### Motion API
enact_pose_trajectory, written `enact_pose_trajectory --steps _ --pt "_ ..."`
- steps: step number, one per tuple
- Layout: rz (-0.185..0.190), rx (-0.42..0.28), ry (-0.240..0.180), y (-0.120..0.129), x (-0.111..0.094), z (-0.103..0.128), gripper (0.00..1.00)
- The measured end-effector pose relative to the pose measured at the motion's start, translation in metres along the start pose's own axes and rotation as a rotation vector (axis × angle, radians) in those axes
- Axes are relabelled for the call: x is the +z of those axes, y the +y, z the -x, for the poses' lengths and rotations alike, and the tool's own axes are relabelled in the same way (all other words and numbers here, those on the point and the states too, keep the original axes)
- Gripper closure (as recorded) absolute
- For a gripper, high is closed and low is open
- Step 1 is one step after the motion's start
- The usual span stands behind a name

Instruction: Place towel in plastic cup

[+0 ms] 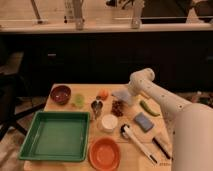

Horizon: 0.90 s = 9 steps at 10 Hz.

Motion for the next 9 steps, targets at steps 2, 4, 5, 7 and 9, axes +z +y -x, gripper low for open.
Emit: enact_pose_trajectory --steps 2,4,5,7,9 --pt "0.021 -0.001 -0.014 -0.009 0.019 -0.003 0.2" --pt "0.032 -0.001 -0.012 -0.006 0.018 -0.004 0.26" --pt "0.038 -0.001 -0.011 -0.004 0.016 -0.004 0.38" --pt "0.038 -0.001 -0.009 -0.003 0.013 -0.006 0.56" --pt "0.041 0.0 -0.002 0.001 0.011 -0.011 0.76"
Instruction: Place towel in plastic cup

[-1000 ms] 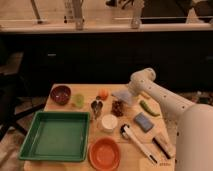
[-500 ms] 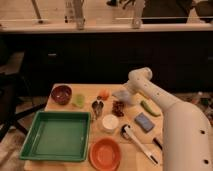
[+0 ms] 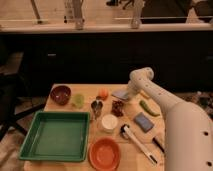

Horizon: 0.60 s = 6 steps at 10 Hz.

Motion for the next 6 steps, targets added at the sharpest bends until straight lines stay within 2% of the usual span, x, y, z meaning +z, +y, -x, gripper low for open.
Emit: enact_pose_trajectory --steps 2,3,6 --pt "0.006 0.001 -0.014 -0.002 0.004 0.002 0.95" --pt "0.014 0.009 -0.029 0.0 0.012 -0.001 1.0" --pt "0.015 0.004 -0.029 0.0 0.014 -0.002 1.0"
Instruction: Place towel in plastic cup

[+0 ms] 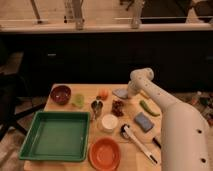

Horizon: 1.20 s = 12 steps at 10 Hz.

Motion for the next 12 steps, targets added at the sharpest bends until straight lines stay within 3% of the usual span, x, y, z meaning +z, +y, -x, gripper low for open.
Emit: enact_pose_trajectory --steps 4,9,10,12 --pt "-0.006 -0.016 0.005 0.004 -0.01 0.007 1.0" --pt "-0.17 -0.105 0.033 -0.015 -0.085 0.036 1.0" --pt "-0.19 -0.125 0.033 -0.021 -0.099 0.044 1.0" --pt "-0.199 -0.148 0.025 -0.024 -0.102 0.053 1.0"
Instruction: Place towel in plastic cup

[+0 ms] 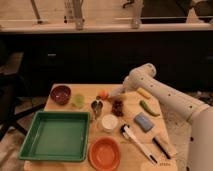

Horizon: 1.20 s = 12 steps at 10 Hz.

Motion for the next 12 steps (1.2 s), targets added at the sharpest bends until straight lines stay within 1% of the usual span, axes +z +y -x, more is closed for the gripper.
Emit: enact_pose_trajectory --steps 5,7,8,9,10,11,12 --pt "-0.001 -0.001 0.0 0.0 0.0 0.0 1.0" --pt "-0.009 -0.01 0.007 -0.002 0.0 0.0 1.0" --pt "-0.028 -0.017 0.02 -0.008 -0.002 -0.002 1.0" --pt "-0.051 -0.025 0.029 -0.022 -0.002 -0.005 1.0" --pt "-0.072 -0.043 0.03 -0.036 0.002 -0.006 1.0" --pt "-0.1 -0.068 0.031 -0.055 0.005 -0.007 1.0" --pt "-0.121 -0.09 0.025 -0.069 0.009 -0.004 1.0"
